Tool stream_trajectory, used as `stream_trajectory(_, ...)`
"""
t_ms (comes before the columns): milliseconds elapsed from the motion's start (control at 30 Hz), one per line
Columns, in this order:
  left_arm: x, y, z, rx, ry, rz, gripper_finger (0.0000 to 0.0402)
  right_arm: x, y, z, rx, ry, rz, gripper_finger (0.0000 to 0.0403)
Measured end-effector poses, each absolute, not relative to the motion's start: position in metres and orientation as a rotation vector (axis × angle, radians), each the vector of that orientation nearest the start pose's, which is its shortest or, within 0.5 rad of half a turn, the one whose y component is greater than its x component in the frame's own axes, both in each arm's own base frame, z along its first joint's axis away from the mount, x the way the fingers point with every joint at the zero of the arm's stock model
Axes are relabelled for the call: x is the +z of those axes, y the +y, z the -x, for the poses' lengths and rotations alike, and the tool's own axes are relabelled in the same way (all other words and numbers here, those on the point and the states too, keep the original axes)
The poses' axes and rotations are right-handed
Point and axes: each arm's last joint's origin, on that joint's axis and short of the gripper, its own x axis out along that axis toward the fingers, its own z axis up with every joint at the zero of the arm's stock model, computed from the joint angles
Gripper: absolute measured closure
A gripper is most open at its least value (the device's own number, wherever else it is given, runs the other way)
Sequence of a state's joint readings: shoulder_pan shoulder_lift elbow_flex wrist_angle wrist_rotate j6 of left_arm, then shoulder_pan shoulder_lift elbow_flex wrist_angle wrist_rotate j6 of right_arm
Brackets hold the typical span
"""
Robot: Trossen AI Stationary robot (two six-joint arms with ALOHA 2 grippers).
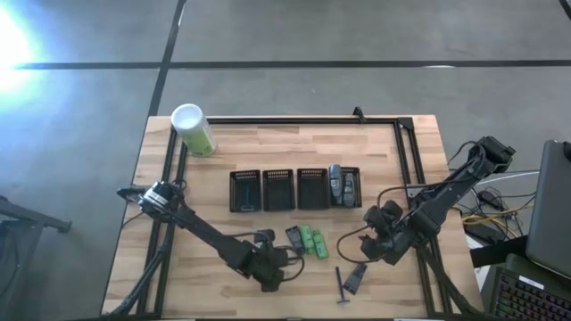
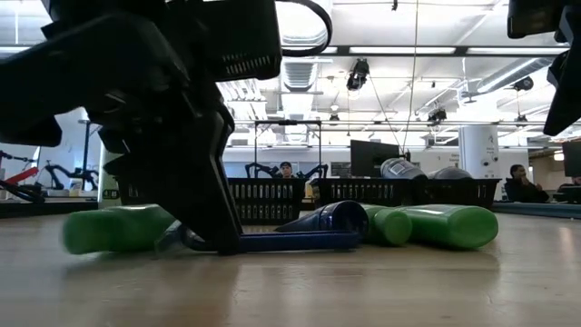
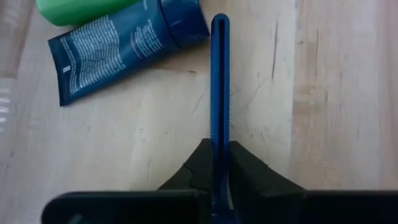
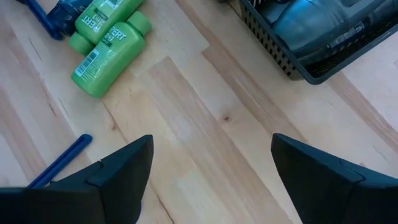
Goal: Pick & Place Travel size toiletries
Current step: Put the blue razor into the left black basket
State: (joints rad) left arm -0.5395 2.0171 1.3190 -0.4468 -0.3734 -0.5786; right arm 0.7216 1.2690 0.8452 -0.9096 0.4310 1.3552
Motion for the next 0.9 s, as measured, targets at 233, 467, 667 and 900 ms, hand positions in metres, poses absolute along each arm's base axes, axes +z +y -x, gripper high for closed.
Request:
stream_trajectory(233,0.151,-0.197,-0.349,0.117,1.023,0.06,0.0374,0.218,0.131,-0.166,-0.494,1.034,-0.489,0.0104)
stream_trajectory(467,0.2,-0.192,-0.341,0.184,0.967,0.191,0.0374,0.219,0.13,-0.166,-0.499,1.028,-0.496,0.0121)
stream_trajectory(667,0.244,-0.158,-0.304,0.651,0.845,0.492,0.0374,0.219,0.128,-0.165,-0.578,0.983,-0.539,0.0133)
stream_trajectory(900,0.267,-0.106,-0.261,0.98,0.554,0.737,0.0374,0.219,0.123,-0.163,-0.695,0.887,-0.584,0.0144)
